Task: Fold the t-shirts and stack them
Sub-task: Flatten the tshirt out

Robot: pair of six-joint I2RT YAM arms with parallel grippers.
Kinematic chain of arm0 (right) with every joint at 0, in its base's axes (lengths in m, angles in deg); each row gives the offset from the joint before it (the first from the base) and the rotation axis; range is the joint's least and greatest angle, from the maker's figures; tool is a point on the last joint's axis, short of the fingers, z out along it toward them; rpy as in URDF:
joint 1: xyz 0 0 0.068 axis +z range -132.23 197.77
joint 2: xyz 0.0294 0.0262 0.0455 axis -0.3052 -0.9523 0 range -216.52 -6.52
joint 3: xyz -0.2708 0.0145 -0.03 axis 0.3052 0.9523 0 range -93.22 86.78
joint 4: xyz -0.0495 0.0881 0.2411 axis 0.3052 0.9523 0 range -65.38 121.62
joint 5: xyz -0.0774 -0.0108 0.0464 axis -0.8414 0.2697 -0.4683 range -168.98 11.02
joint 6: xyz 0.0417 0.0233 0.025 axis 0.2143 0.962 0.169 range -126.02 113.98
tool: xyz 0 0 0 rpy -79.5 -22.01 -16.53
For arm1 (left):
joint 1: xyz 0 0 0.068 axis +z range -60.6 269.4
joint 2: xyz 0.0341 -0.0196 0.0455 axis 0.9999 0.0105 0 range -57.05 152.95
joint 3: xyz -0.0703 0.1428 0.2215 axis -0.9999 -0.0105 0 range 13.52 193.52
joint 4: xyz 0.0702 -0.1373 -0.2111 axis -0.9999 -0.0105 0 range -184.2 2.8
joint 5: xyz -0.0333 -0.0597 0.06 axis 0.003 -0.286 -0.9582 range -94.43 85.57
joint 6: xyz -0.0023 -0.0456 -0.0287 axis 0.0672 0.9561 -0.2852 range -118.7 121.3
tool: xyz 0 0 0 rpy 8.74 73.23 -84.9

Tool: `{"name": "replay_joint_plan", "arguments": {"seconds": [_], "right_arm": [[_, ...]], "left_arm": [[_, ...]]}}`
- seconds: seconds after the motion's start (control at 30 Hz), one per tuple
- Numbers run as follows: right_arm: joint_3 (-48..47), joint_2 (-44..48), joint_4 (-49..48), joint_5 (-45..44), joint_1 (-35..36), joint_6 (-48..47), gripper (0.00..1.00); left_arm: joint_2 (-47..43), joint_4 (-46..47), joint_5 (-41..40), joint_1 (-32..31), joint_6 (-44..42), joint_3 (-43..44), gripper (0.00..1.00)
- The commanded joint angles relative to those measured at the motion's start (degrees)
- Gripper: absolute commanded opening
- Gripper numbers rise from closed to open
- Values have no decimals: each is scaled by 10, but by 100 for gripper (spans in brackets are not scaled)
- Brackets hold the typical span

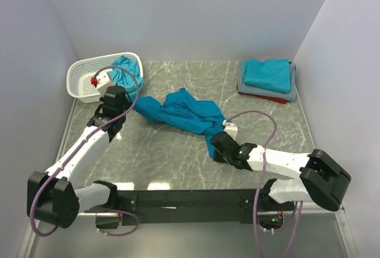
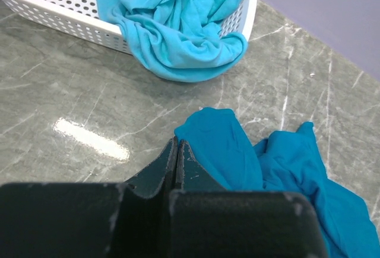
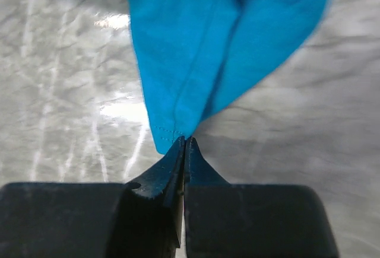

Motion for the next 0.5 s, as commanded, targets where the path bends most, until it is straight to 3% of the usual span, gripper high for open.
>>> {"name": "replay_joint_plan", "arguments": {"seconds": [0.0, 0.2, 0.47], "right_arm": [[-48, 56, 83, -90, 0, -33, 0], [-123, 111, 218, -212, -42, -71, 0], [-176, 136, 261, -293, -131, -125, 0]], "left_arm": [[22, 8, 20, 12, -21, 59, 0], [64, -22, 46, 48, -48, 180, 0], [65, -61, 65, 102, -72, 279, 0]]}}
